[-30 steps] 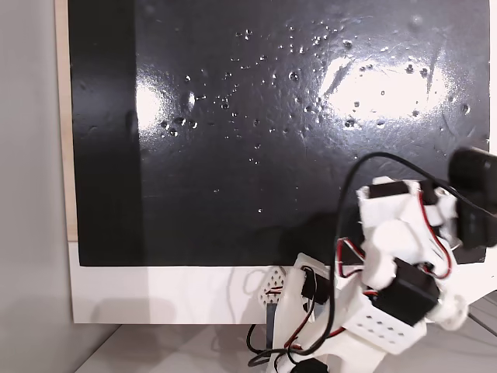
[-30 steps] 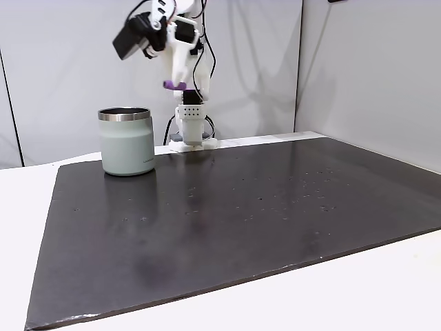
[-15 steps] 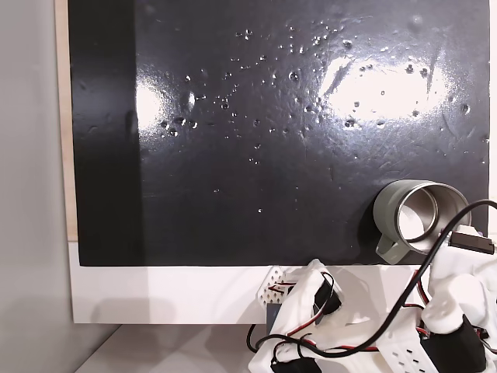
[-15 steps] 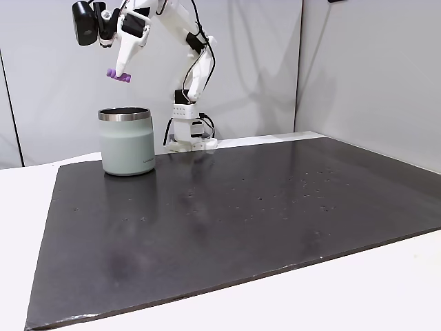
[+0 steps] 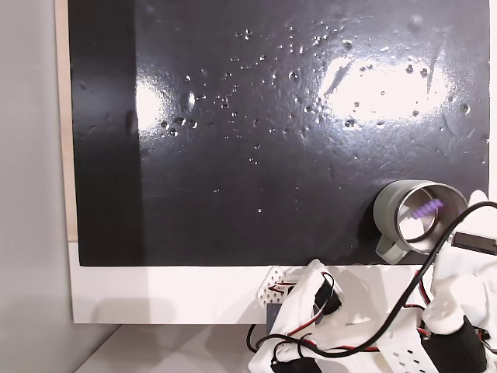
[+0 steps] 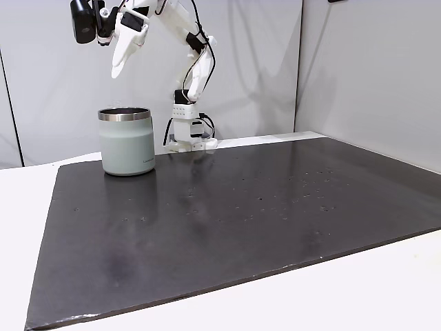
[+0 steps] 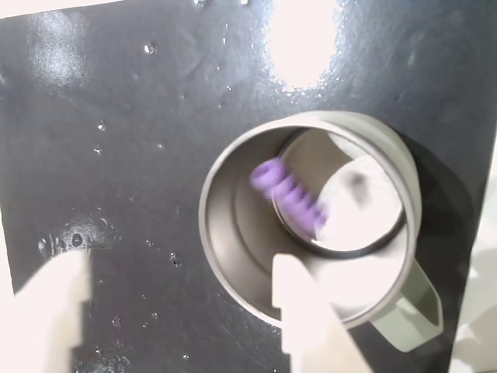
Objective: Grasp a pengrip and put it in the cup.
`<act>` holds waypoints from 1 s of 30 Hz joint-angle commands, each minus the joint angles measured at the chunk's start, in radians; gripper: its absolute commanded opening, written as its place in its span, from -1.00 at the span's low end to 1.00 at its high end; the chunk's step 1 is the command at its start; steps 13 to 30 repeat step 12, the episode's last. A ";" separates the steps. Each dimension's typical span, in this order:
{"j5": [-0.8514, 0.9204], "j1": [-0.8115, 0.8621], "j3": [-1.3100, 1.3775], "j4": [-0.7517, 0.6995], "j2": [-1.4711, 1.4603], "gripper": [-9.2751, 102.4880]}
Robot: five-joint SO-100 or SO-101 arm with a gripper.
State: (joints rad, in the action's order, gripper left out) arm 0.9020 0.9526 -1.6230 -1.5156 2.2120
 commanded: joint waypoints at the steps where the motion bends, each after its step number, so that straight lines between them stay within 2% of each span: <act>1: 0.009 0.012 0.020 0.046 0.002 -0.24; 30: 0.009 0.012 0.014 0.051 -0.011 -0.24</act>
